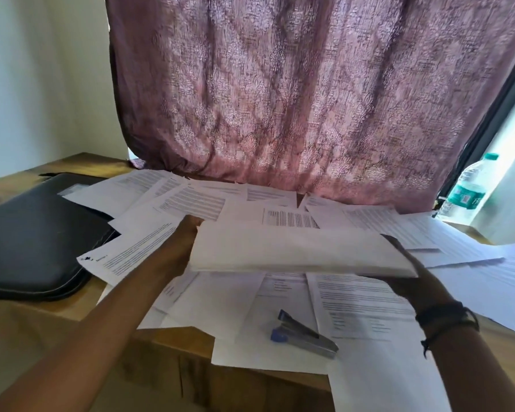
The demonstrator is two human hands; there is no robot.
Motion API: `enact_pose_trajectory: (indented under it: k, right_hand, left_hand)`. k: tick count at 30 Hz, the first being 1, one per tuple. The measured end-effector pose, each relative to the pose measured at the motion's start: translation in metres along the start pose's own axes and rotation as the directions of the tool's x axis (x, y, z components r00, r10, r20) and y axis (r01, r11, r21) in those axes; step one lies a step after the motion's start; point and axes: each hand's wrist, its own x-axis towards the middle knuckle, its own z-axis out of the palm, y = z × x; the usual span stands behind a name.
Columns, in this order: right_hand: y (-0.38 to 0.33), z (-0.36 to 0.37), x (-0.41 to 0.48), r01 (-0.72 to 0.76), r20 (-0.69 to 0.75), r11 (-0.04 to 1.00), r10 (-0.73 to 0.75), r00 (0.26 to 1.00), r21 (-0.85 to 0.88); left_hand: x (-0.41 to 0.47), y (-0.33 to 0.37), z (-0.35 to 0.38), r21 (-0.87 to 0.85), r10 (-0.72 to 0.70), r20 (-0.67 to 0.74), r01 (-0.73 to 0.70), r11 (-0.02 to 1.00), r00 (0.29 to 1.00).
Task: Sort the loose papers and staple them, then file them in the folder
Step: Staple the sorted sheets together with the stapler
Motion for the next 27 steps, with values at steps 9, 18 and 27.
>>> enact_pose_trajectory:
  k: [9, 18, 27]
  right_hand:
    - [-0.016, 0.026, -0.016, -0.308, 0.01, 0.949, 0.308, 0.951, 0.06]
    - [-0.017, 0.038, -0.037, -0.098, -0.176, 0.643, -0.057, 0.983, -0.76]
    - [-0.013, 0.097, -0.124, 0.297, 0.343, 0.551, -0.021, 0.939, -0.78]
  left_hand:
    - [-0.004, -0.008, 0.007, 0.013, -0.324, 0.031, 0.324, 0.946, 0.945]
    - [-0.017, -0.017, 0.003, 0.094, -0.161, 0.134, 0.149, 0.984, 0.978]
    - [-0.028, -0.018, -0.002, 0.055, -0.195, 0.239, 0.187, 0.981, 0.951]
